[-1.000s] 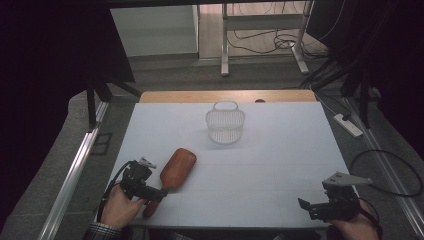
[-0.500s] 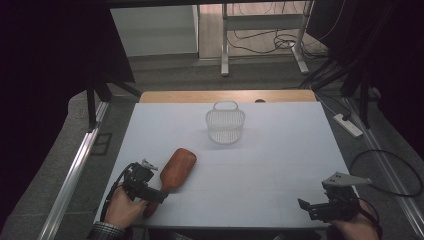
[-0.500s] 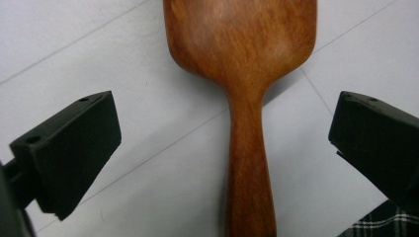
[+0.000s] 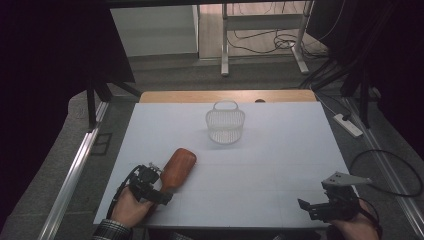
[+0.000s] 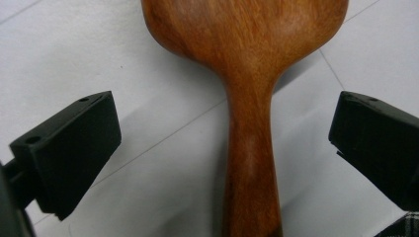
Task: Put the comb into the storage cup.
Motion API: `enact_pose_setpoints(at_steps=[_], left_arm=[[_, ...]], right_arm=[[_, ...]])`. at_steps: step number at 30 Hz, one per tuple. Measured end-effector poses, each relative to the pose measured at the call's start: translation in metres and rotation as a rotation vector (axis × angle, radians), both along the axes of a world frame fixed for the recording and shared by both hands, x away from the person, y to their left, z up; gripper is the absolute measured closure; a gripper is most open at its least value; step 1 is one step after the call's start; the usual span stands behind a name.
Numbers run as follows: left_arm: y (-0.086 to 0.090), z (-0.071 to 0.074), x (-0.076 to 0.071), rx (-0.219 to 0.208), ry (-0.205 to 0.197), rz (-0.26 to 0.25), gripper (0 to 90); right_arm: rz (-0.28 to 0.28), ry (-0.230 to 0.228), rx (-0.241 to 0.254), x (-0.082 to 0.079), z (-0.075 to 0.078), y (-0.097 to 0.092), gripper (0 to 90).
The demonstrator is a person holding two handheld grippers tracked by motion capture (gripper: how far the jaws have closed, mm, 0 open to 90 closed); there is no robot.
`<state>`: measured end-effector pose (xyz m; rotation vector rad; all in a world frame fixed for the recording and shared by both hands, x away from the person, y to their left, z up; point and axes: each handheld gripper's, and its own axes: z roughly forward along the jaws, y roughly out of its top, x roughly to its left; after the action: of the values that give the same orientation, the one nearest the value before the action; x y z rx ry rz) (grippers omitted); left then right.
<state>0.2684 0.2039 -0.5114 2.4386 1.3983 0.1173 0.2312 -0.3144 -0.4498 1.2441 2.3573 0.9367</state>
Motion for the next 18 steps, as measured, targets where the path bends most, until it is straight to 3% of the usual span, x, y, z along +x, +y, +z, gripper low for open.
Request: enact_pose_setpoints(at_steps=[10,13,14,15,16,18], left_arm=[[-0.0032,-0.0017,0.0013,-0.002,0.025,0.016,0.8],[-0.0044,-0.0005,0.0000,0.010,0.019,0.016,12.0],[-0.0042,-0.0002,-0.0001,0.008,0.019,0.018,12.0],[-0.0040,0.0002,-0.0001,0.002,0.019,0.019,17.2],[-0.0041,0.0004,-0.0002,-0.007,0.020,0.022,29.2],[-0.0042,0.0002,0.0000,-0.003,0.023,0.020,33.0]], right_arm=[[0.002,0.000,-0.001,-0.0001,0.0000,0.0002,0.2],[0.003,0.000,-0.001,-0.0001,0.0000,0.0002,0.2],[0.003,0.000,-0.001,-0.0001,0.0000,0.0002,0.2],[0.003,0.000,-0.001,-0.0002,0.0000,0.0003,0.2],[0.003,0.001,-0.002,-0.0002,0.0000,0.0004,0.2],[0.003,0.001,-0.002,-0.0002,0.0000,0.0004,0.2]])
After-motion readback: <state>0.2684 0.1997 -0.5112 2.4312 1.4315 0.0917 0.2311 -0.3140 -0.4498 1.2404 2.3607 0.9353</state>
